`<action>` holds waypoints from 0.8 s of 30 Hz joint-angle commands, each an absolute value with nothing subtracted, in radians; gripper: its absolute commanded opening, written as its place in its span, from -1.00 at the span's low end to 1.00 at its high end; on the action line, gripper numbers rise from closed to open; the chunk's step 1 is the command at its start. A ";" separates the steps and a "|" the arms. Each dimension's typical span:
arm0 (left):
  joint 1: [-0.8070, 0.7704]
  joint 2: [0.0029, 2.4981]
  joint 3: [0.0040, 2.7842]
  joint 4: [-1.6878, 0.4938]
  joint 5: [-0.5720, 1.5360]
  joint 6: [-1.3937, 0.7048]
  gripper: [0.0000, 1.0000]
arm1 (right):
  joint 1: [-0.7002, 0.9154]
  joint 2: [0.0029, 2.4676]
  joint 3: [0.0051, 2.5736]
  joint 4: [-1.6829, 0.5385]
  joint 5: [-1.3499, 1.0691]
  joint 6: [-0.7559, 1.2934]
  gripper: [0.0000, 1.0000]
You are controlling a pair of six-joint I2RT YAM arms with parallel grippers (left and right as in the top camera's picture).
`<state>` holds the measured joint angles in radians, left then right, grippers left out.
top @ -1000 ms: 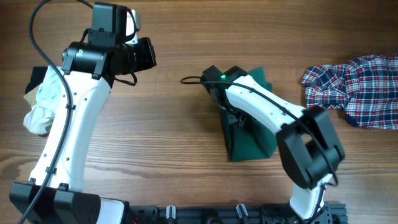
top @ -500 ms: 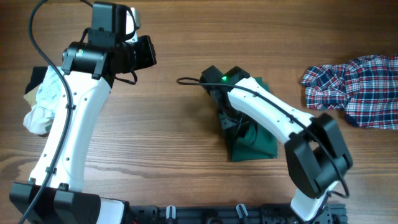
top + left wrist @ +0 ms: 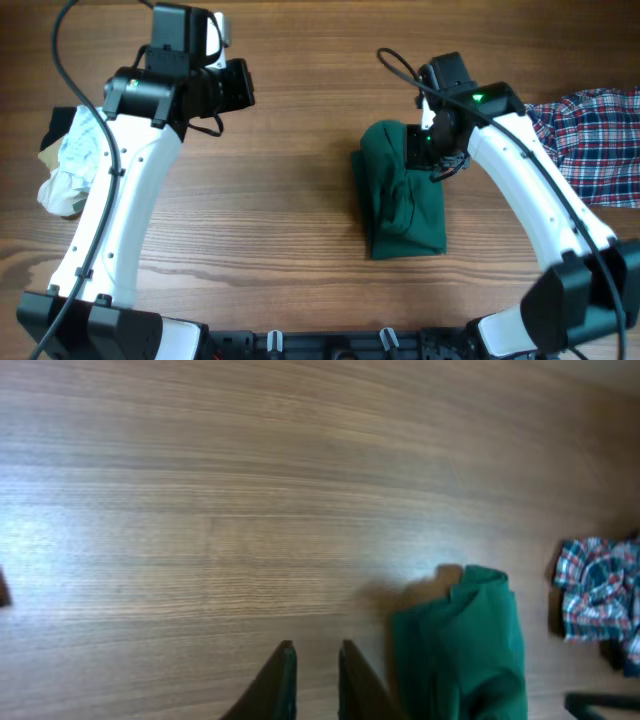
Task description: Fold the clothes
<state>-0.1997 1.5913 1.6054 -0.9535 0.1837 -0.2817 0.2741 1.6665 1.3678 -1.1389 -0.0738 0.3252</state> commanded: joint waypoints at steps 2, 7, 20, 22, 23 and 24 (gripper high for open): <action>-0.229 1.621 1.608 -0.951 0.189 -0.239 -0.73 | 0.266 1.782 1.233 -1.084 -0.265 0.317 -0.91; -0.229 1.622 1.608 -0.952 0.189 -0.239 -0.74 | 0.366 1.829 1.172 -0.877 -0.502 0.234 -0.91; -0.229 1.622 1.608 -0.954 0.189 -0.239 -0.67 | 0.300 1.545 1.179 -0.951 -0.367 0.203 -0.91; -0.229 1.622 1.608 -0.955 0.189 -0.239 -0.63 | 0.258 1.531 1.179 -1.013 -0.310 0.221 -0.91; -0.229 1.624 1.608 -0.954 0.189 -0.239 -0.61 | 0.246 1.538 1.175 -1.031 -0.293 0.221 -0.91; -0.229 1.626 1.608 -0.953 0.189 -0.239 -0.60 | 0.238 1.556 1.161 -1.039 -0.284 0.218 -0.91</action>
<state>-0.2291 1.6123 1.6054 -0.9546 0.1841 -0.2592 0.2604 1.5440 1.1683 -1.0222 -0.3534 0.2218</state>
